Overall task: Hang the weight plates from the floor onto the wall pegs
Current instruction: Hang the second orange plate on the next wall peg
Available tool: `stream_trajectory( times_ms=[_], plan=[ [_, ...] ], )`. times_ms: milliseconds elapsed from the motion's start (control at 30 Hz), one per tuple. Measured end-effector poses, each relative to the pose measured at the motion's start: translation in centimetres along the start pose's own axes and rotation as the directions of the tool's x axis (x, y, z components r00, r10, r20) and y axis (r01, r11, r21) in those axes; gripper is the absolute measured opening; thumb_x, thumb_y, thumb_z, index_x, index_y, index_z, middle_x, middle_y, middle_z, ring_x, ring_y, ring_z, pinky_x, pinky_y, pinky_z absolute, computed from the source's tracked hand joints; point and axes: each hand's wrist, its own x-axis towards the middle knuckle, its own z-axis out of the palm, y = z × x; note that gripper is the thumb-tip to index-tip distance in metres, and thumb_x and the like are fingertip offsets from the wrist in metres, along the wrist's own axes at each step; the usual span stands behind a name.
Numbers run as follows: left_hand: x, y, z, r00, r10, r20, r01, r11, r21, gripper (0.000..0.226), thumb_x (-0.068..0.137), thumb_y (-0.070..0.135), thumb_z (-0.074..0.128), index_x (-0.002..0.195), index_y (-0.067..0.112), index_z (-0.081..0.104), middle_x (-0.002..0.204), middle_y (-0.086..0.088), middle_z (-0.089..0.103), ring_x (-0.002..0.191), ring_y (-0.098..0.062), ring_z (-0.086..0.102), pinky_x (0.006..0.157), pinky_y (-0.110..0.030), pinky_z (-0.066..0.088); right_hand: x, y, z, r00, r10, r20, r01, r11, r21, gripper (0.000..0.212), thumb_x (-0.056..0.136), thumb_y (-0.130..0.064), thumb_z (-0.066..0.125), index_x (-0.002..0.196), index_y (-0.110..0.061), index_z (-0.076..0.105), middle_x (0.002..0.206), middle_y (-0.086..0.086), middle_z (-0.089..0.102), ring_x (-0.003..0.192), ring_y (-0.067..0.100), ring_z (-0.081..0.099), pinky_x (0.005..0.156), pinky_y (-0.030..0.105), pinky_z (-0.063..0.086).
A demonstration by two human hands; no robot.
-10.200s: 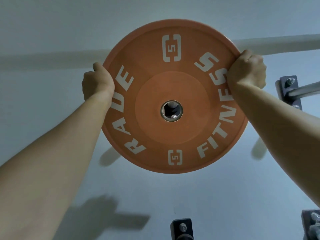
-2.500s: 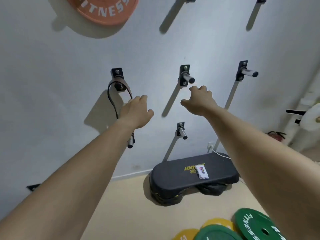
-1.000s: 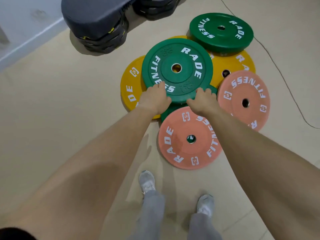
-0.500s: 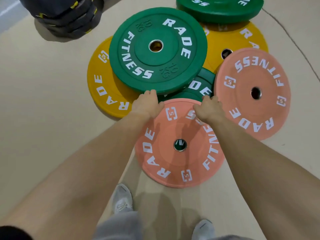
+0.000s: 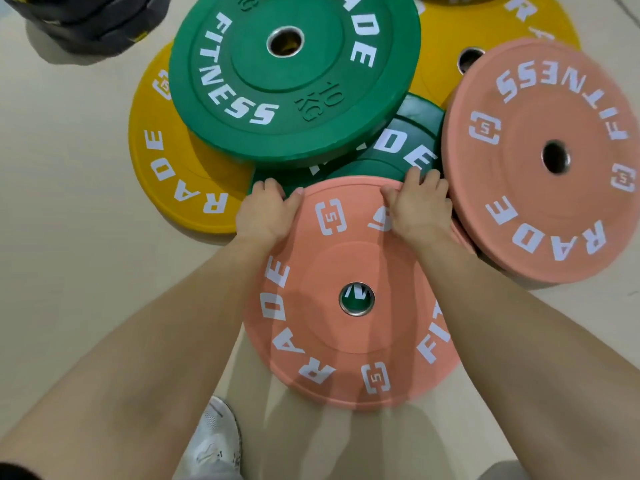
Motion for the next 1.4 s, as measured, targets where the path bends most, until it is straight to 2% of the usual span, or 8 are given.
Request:
stream_trajectory(
  times_ms=[267,367,500,600,833,1067,1233,1400],
  plan=[
    [-1.8,-0.2,1.4,0.997,0.064,0.034,-0.067,0.993,0.102,0.081,0.087,0.075,0.050,0.137,0.012,0.042,0.136,-0.011,0.046,0.121,-0.035,0.045,0.092,-0.044,0.044,1.1,0.2,-0.8,0.991,0.006,0.137,-0.010,1.000,0.029,0.058,0.099,-0.057,0.043,0.133,-0.010,0.045,0.136,0.019,0.043,0.125,0.037,0.038,0.095,0.050,0.040],
    [-1.2,-0.8,0.7,0.986,0.109,0.128,-0.132,0.974,0.186,0.079,0.089,0.075,0.046,0.137,0.013,0.046,0.135,-0.013,0.048,0.119,-0.036,0.047,0.093,-0.046,0.043,1.9,0.7,-2.5,0.967,-0.066,0.245,0.043,0.994,0.100,0.056,0.091,-0.065,0.049,0.116,-0.015,0.056,0.125,0.016,0.055,0.113,0.035,0.050,0.088,0.044,0.045],
    [-1.2,-1.5,-1.5,0.962,0.010,0.273,0.012,0.997,-0.079,0.061,0.089,0.077,0.043,0.093,0.019,0.058,0.106,-0.009,0.065,0.091,-0.025,0.060,0.075,-0.037,0.045,-0.3,1.0,-4.1,0.957,-0.084,0.278,0.038,0.985,0.167,0.066,0.087,-0.081,0.030,0.101,-0.019,0.048,0.093,0.001,0.058,0.091,0.028,0.056,0.076,0.040,0.045],
    [-2.5,-1.2,-2.7,0.919,-0.040,0.393,0.175,0.932,-0.316,0.062,0.096,0.073,0.033,0.097,0.019,0.064,0.096,0.000,0.068,0.082,-0.017,0.059,0.081,-0.036,0.043,-2.3,0.6,-4.7,0.980,-0.055,0.192,0.021,0.984,0.176,0.071,0.096,-0.073,0.016,0.090,-0.016,0.059,0.085,0.005,0.060,0.086,0.031,0.058,0.072,0.039,0.041],
    [-6.6,0.0,-7.6,0.999,0.040,0.037,-0.041,0.999,0.023,0.029,0.104,0.007,0.026,0.119,0.001,0.050,0.124,-0.027,0.056,0.113,-0.043,0.054,0.090,-0.047,0.043,-7.1,-2.5,-10.7,0.994,-0.109,-0.018,0.110,0.990,0.084,0.070,0.104,-0.052,0.012,0.087,-0.012,0.066,0.082,0.011,0.061,0.075,0.032,0.053,0.068,0.038,0.040],
    [-6.3,3.4,-21.5,0.972,0.140,-0.187,-0.129,0.989,0.070,0.035,0.103,0.007,0.029,0.123,-0.004,0.056,0.127,-0.029,0.056,0.116,-0.046,0.052,0.094,-0.047,0.043,-6.2,-6.9,-23.5,0.951,-0.186,-0.247,0.221,0.968,0.119,0.065,0.105,-0.047,0.015,0.097,-0.014,0.070,0.100,0.017,0.069,0.084,0.035,0.056,0.070,0.038,0.037],
    [-5.7,6.0,-35.5,0.897,0.160,-0.413,-0.164,0.986,0.026,0.043,0.101,0.022,0.024,0.112,0.006,0.062,0.121,-0.023,0.060,0.108,-0.042,0.055,0.081,-0.044,0.041,-6.7,-11.6,-36.3,0.875,-0.156,-0.459,0.249,0.957,0.149,0.065,0.103,-0.049,0.017,0.104,-0.014,0.071,0.106,0.018,0.069,0.098,0.040,0.062,0.080,0.042,0.044],
    [-6.5,7.9,-47.2,0.797,0.156,-0.583,-0.220,0.975,-0.040,0.043,0.099,0.029,0.019,0.100,0.015,0.060,0.103,-0.011,0.057,0.092,-0.032,0.050,0.076,-0.041,0.040,-7.3,-15.7,-46.8,0.779,-0.131,-0.613,0.318,0.925,0.206,0.061,0.105,-0.046,0.019,0.103,-0.015,0.071,0.107,0.018,0.069,0.099,0.040,0.061,0.073,0.039,0.035]
  ],
)
